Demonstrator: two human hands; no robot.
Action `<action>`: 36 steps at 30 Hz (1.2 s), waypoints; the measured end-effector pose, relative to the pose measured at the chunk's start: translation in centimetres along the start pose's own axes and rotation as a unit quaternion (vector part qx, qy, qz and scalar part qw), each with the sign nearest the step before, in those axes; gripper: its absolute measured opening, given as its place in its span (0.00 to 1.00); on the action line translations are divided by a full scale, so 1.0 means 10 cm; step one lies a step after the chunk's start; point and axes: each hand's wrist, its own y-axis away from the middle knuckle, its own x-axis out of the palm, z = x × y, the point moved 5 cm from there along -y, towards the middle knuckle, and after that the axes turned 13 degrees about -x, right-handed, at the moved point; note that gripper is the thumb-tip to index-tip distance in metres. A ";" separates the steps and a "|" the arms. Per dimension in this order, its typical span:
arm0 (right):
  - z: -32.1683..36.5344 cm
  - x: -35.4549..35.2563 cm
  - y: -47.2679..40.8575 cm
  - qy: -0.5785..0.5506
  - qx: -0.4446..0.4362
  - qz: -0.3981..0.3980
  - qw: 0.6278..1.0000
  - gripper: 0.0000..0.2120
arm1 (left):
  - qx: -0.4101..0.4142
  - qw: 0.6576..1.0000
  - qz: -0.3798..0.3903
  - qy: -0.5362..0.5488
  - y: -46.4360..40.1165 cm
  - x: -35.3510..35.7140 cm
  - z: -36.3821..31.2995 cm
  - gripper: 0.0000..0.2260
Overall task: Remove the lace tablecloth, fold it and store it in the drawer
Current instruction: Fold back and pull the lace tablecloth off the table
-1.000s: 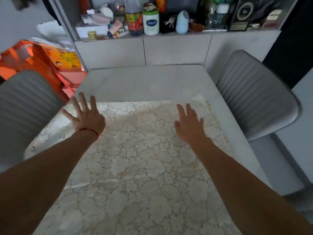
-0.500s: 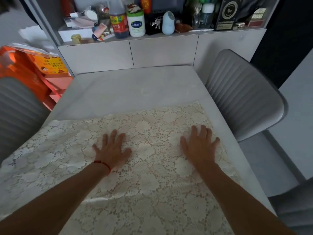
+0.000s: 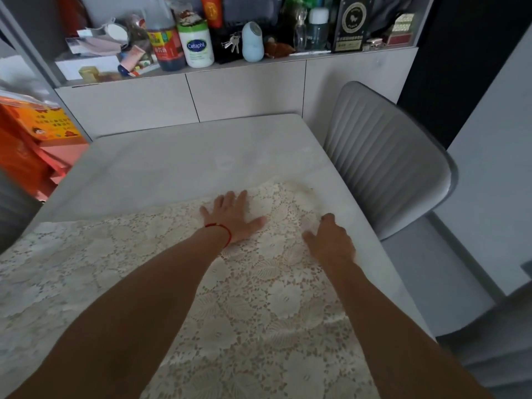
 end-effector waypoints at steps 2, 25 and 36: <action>-0.02 0.03 0.14 -0.004 -0.023 0.027 0.999 0.21 | 0.001 1.000 -0.017 -0.002 0.09 -0.08 0.05 0.54; 0.54 -1.22 2.10 -0.194 -0.175 0.075 0.962 0.19 | -0.009 0.944 0.004 0.329 2.52 -1.19 0.86 0.14; 1.74 -1.99 4.30 -0.258 -0.227 0.129 0.930 0.34 | 0.180 0.943 -0.232 0.157 4.85 -2.10 1.53 0.10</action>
